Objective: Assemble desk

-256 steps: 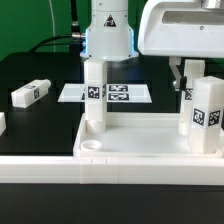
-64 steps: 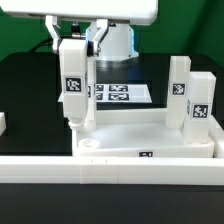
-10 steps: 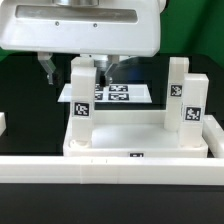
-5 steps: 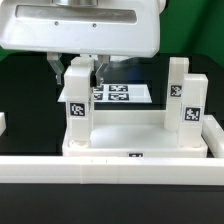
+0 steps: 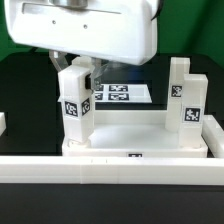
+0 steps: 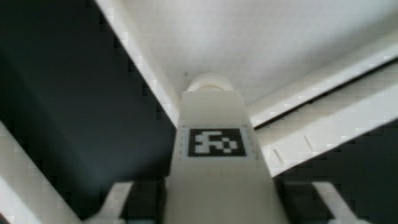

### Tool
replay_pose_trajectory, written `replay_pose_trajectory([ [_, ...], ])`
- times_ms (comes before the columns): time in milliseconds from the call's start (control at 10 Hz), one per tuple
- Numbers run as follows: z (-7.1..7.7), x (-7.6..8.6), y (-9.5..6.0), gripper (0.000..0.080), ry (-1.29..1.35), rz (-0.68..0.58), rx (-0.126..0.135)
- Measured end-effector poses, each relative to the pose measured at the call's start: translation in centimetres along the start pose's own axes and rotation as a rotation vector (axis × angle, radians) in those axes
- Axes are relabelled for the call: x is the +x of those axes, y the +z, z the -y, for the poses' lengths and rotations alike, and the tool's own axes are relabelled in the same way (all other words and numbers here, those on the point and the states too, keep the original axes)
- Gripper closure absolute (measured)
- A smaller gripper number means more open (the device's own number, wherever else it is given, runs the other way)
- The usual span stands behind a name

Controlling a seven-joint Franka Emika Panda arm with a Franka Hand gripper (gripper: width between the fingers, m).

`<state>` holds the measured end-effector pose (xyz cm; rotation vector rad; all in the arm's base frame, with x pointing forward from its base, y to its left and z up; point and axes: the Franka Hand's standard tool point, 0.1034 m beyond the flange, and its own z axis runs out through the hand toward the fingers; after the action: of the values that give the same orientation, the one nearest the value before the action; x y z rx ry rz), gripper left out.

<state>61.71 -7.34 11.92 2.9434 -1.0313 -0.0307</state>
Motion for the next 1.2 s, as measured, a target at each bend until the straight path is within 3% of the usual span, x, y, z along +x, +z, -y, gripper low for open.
replay_pose_trajectory([
  [300,0.18,-0.16,0.08,0.0508,0.316,-0.001,0.002],
  [700,0.58,-0.16,0.08,0.0508,0.674,0.008,0.025],
  [900,0.58,-0.16,0.12,0.0508,0.704,0.008,0.024],
  [1000,0.52,-0.14,0.11,0.0448,0.655,0.005,0.021],
  [1100,0.49,-0.18,0.07,0.0276,0.570,0.008,0.018],
  [1200,0.55,-0.25,0.09,0.0276,0.517,0.005,0.014],
])
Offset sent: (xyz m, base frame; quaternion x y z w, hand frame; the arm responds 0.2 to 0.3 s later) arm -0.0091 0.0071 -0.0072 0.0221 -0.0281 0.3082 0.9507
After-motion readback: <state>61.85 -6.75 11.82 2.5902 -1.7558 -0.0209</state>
